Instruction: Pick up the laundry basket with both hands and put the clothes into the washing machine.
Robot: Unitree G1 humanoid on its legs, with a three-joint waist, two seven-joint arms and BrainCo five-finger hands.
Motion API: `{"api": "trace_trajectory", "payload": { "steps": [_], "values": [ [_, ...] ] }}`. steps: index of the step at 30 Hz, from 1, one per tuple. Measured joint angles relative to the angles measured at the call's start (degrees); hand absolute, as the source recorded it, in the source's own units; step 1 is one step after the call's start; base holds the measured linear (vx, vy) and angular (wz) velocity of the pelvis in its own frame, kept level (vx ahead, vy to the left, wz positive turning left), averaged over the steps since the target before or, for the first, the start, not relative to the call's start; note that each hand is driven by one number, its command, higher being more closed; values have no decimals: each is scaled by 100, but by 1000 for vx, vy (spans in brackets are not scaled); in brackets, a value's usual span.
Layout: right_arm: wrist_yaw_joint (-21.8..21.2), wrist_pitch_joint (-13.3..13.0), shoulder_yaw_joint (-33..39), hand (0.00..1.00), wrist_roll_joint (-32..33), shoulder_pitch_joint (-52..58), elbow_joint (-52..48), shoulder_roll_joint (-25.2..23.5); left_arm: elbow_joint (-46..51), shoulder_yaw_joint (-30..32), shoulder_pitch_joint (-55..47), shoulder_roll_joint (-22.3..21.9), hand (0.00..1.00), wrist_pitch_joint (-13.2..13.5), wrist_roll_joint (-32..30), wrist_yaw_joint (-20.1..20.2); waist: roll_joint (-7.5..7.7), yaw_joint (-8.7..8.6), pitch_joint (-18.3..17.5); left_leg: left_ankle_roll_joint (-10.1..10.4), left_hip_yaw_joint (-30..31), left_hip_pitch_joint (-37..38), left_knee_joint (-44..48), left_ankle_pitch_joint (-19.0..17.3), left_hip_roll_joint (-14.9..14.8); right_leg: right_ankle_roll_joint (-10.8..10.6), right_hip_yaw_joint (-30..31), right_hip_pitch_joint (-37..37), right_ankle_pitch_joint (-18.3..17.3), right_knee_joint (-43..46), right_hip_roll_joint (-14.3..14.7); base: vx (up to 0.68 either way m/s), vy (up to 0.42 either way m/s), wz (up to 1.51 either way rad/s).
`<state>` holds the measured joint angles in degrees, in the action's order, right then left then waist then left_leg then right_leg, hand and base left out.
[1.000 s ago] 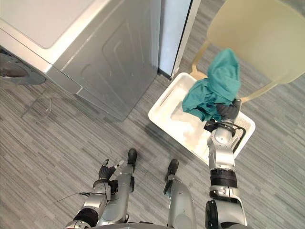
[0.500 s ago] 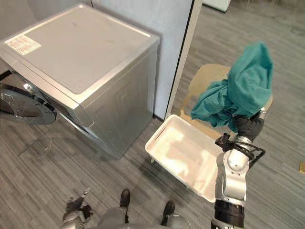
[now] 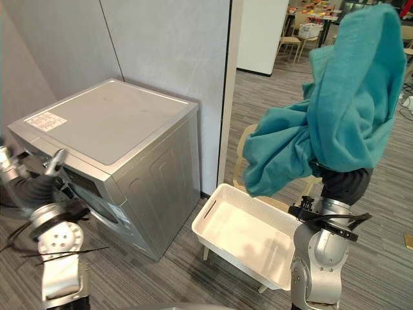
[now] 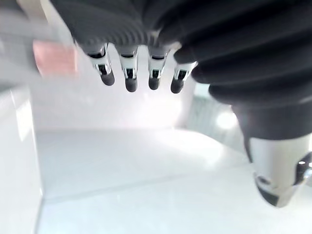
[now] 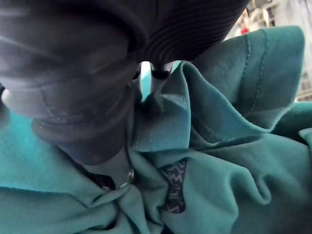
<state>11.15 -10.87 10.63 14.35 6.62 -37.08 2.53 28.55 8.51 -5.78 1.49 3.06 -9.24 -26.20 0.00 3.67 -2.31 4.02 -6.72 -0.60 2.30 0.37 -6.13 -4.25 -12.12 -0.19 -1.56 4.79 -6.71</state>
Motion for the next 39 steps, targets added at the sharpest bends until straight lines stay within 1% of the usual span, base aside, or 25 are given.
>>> {"api": "trace_trajectory", "payload": {
  "steps": [1,2,3,4,5,6,7,8,10,13,17,19,20,25,33,34,36,39],
  "values": [
    [-56,-6,-43,100,168,2,-22,0,109,-456,28,11,0,89,2,152,-10,-29,-7,3,-24,18,-5,-2,1,-4,37,-9,3,-3,3,-35,11,-13],
    [-108,-8,-56,100,223,2,-25,-8,140,-727,47,23,0,158,8,267,-13,-62,-8,8,-47,39,-14,-6,3,-8,67,-16,2,-9,9,-37,10,-14],
    [-152,-8,-140,100,326,2,-30,-21,195,-1177,76,86,0,259,20,437,-24,-118,-19,13,-75,68,-28,-15,7,-11,113,-14,3,-31,39,-28,5,-19],
    [-189,-13,-252,100,343,4,-37,-43,241,-1602,125,165,0,400,270,703,-40,-153,-29,13,-122,90,-36,-24,9,-6,148,-14,8,-53,54,-20,6,-18],
    [-242,-13,-283,100,346,8,-36,-57,239,-1813,197,204,0,452,427,822,-50,-164,-35,-3,-136,95,-34,-34,10,-4,168,-12,15,-72,59,2,8,-17],
    [-304,-12,-394,100,347,9,-36,-105,206,-2329,454,212,0,535,739,1099,-60,-218,-42,-7,-145,106,-35,-31,14,-31,198,-8,60,-89,61,7,11,-10],
    [-322,-12,-427,100,349,8,-37,-121,147,-2493,566,211,0,595,822,1167,-66,-265,-46,-8,-148,114,-35,-30,16,-9,214,-7,81,-90,62,15,11,-16],
    [-370,-11,-518,100,350,8,-37,-124,-60,-2779,782,202,0,670,1116,1331,-85,-273,-59,-10,-157,144,-28,-30,17,4,279,-6,100,-92,66,15,4,-18],
    [-380,-9,-725,100,351,9,-38,-139,-505,-3221,1149,188,0,671,1498,1540,-117,-306,-86,-14,-204,150,-28,-32,20,1,332,3,131,-92,67,31,4,-17],
    [-389,0,-846,100,347,18,-38,-222,-910,-3618,1477,132,0,588,1715,1846,-115,-323,-85,-15,-239,154,-29,-31,22,3,426,-10,142,-94,84,10,6,-9],
    [-395,6,-1128,100,350,76,-37,-303,-1196,-4074,1813,82,0,582,1710,1907,-116,-380,-85,-17,-290,168,-29,-33,20,0,446,-7,144,-92,83,0,0,0],
    [-398,4,-1271,100,350,112,-37,-356,-1333,-4225,1947,70,0,581,1710,1971,-113,-442,-84,-19,-297,186,-29,-35,17,-1,451,6,145,-89,80,-17,-2,-5],
    [-403,4,-1372,100,351,211,-37,-363,-1400,-4340,2060,54,0,557,1710,1985,-110,-449,-82,-28,-316,211,-32,-43,11,-6,461,8,147,-87,80,-13,-4,-8],
    [-407,5,-1419,100,366,301,-37,-367,-1568,-4655,2406,-43,0,506,1711,1985,-110,-472,-82,-44,-419,233,-33,-55,13,-37,498,4,167,-91,54,-19,4,-6],
    [-523,-2,-1572,100,517,387,-37,-363,-1772,-4955,2752,-87,0,490,1737,1966,-107,-565,-81,-45,-394,231,-38,-53,20,-43,457,24,170,-92,42,-4,0,2],
    [-525,-2,-1590,100,562,425,-37,-360,-1798,-4959,2842,-86,100,471,1755,1962,-108,-576,-81,-45,-378,231,-38,-53,23,-43,448,33,169,-93,39,-5,-3,6],
    [-529,-13,-1594,100,593,428,-37,-361,-1798,-4988,2910,-86,100,469,1758,1950,-108,-585,-81,-45,-342,234,-37,-53,25,-44,444,42,169,-94,38,1,-4,3],
    [-629,-128,-1605,100,649,478,-36,-333,-1808,-5043,3030,-132,100,465,1772,1768,-104,-601,-81,-46,-294,237,-36,-52,34,-45,430,60,168,-96,35,0,-5,4]
  ]
}}
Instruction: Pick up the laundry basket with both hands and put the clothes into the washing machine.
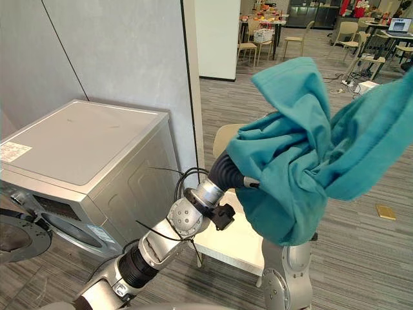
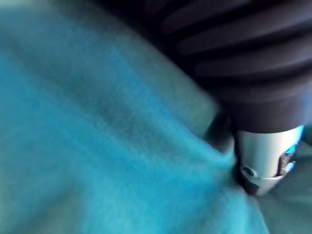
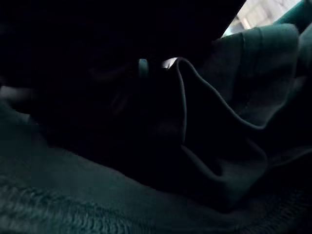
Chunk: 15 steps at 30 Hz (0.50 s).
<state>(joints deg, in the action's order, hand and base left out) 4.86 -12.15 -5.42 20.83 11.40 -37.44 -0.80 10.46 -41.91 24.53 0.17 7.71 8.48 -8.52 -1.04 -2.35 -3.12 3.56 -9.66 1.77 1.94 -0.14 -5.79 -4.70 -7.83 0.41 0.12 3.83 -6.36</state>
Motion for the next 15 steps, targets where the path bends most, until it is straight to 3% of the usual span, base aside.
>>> {"api": "trace_trajectory", "payload": {
  "steps": [11,12,15],
  "values": [
    [-216,-39,-201,100,9,29,144,138,-219,359,379,-4,100,-6,107,-316,62,-10,-29,-8,163,-21,-8,5,87,-26,-54,37,-10,-7,-68,-6,5,5],
    [-215,-43,-227,0,10,28,178,126,-221,369,378,2,100,-6,107,-316,87,-9,-35,-9,168,-23,-9,5,97,-29,-57,38,-9,-7,-76,-7,12,3],
    [-221,-25,-236,0,9,28,278,120,-288,391,378,3,100,-6,107,-317,166,-6,-48,-10,189,-36,-9,6,106,-31,-75,37,-9,-9,-85,-8,5,4]
  ]
}}
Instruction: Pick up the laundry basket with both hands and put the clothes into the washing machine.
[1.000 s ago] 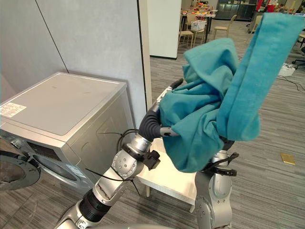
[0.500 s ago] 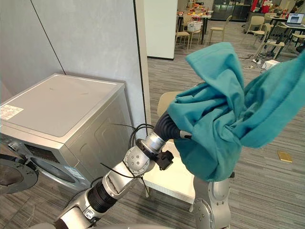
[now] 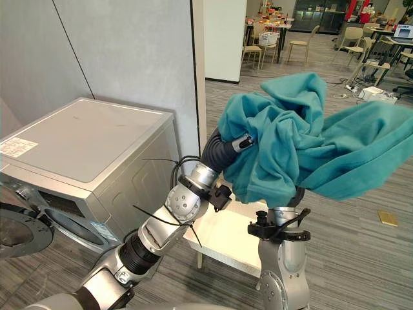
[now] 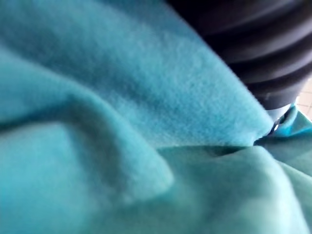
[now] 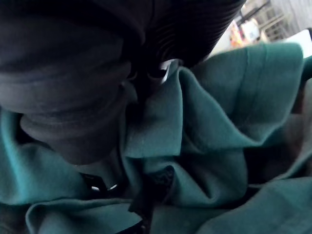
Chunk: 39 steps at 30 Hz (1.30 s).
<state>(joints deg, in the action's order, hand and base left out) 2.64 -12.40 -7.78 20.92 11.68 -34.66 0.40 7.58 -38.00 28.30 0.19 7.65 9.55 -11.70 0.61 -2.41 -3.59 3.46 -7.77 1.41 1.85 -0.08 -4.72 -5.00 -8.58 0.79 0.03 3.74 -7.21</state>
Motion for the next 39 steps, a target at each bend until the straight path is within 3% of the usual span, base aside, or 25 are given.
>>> {"api": "trace_trajectory", "payload": {
  "steps": [10,16,20,22,27,35,39],
  "values": [
    [155,169,129,0,-48,9,13,-3,-22,74,-239,-44,100,13,-17,8,36,-1,5,-5,61,-35,-3,4,7,-3,-63,-1,-3,-6,3,-3,-1,3],
    [260,169,504,0,-130,26,-27,-180,541,453,-907,-96,100,-33,-190,42,38,13,8,-3,4,25,-94,2,-10,-5,-46,-2,-6,-10,17,-1,-2,-3],
    [431,155,1142,0,-128,190,-225,-354,1232,1433,-1321,54,100,-51,-369,-57,32,3,17,-1,-37,42,-97,-4,-23,-5,-6,-11,-9,-15,33,0,-3,-6],
    [501,152,1612,0,-129,257,-279,-380,1748,2248,-1601,211,100,-40,-408,-252,16,4,31,0,-93,66,-101,-5,-27,-4,72,-16,-10,-25,39,2,1,-11],
    [493,164,2101,0,-129,423,-287,-387,2518,3529,-2178,397,100,52,-590,-517,-1,15,37,-1,-172,128,-173,-8,-19,-4,94,0,-9,-73,38,7,0,-8],
    [547,170,3448,0,-125,644,-280,-441,3066,5529,-3408,289,100,114,-814,-858,-112,18,111,-12,-169,224,-199,-26,-17,-2,71,124,-42,-93,29,5,0,3],
    [865,181,4307,0,-312,1153,-187,-530,3289,6404,-4313,66,100,166,-901,-1016,-156,26,91,20,-166,243,-194,-126,-23,5,-61,214,-159,-65,11,-9,-5,8]
  ]
}}
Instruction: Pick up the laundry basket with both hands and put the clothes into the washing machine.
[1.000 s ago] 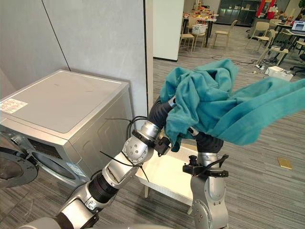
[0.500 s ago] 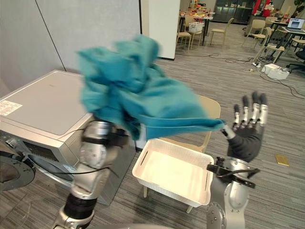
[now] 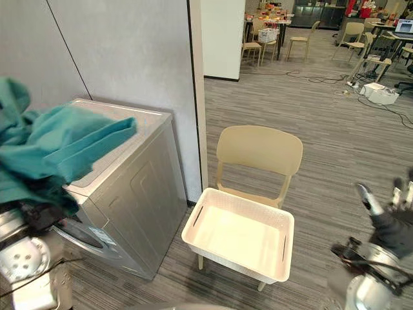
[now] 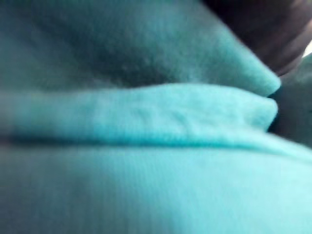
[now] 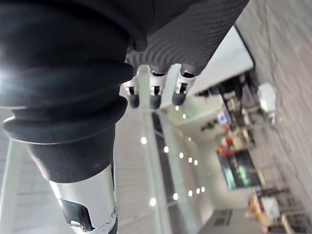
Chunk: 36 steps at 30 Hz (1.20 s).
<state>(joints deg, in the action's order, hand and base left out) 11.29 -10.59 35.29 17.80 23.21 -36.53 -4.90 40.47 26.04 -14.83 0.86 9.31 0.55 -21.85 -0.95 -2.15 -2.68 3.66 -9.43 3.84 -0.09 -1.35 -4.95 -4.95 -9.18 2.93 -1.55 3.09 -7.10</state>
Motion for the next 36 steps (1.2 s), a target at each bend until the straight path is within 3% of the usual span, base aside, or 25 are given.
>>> {"api": "trace_trajectory", "payload": {
  "steps": [5,8,14,17,22,25,31,34,36],
  "values": [
    [254,130,461,0,-232,590,945,-286,3,349,-837,-405,100,-9,-227,-76,24,5,-6,-31,85,4,72,-80,-22,-19,-124,111,-39,6,-26,18,-6,10],
    [307,244,823,0,35,603,2347,-288,-623,368,-1022,-630,100,-42,-223,-59,27,31,-16,-33,136,-6,155,-128,-23,-34,-180,128,-125,101,-58,11,-6,10],
    [311,466,1969,0,987,73,6094,-201,-3234,337,-1040,-700,100,-521,132,-44,47,79,-51,17,145,-18,338,-229,-69,-29,-185,200,-143,110,-26,1,-2,1],
    [186,606,2011,0,1197,80,7082,-226,-4029,187,-1042,-704,100,-694,245,124,105,80,-44,65,137,-17,446,-312,-101,-11,-175,234,-164,146,-1,0,0,0],
    [-145,865,1278,0,1063,44,8180,-197,-4883,-694,-1055,-690,100,-711,438,731,216,92,10,16,38,-1,506,-362,-110,-12,-83,161,-215,308,1,-36,-4,-8],
    [-218,898,397,0,847,-148,8384,-94,-5556,-1285,-999,-646,100,-731,445,1102,242,85,16,15,-123,8,491,-363,-103,-35,89,6,-270,421,-8,-60,9,-25],
    [-404,926,-951,0,593,-350,8469,7,-6137,-1463,-938,-622,100,-825,482,1297,268,152,37,18,-115,55,427,-360,-97,-10,79,-8,-329,467,-12,7,-4,2],
    [-478,915,-1450,0,417,-492,8508,42,-6138,-1468,-888,-613,100,-830,480,1298,293,193,269,27,171,44,495,-317,-72,-15,-213,172,-414,538,-48,54,-29,41],
    [-540,866,-1482,0,392,-671,8638,74,-6126,-1443,-817,-599,100,-829,481,1300,319,310,481,25,374,-124,672,-312,-24,8,-371,98,-557,790,-95,15,-43,57]
  ]
}}
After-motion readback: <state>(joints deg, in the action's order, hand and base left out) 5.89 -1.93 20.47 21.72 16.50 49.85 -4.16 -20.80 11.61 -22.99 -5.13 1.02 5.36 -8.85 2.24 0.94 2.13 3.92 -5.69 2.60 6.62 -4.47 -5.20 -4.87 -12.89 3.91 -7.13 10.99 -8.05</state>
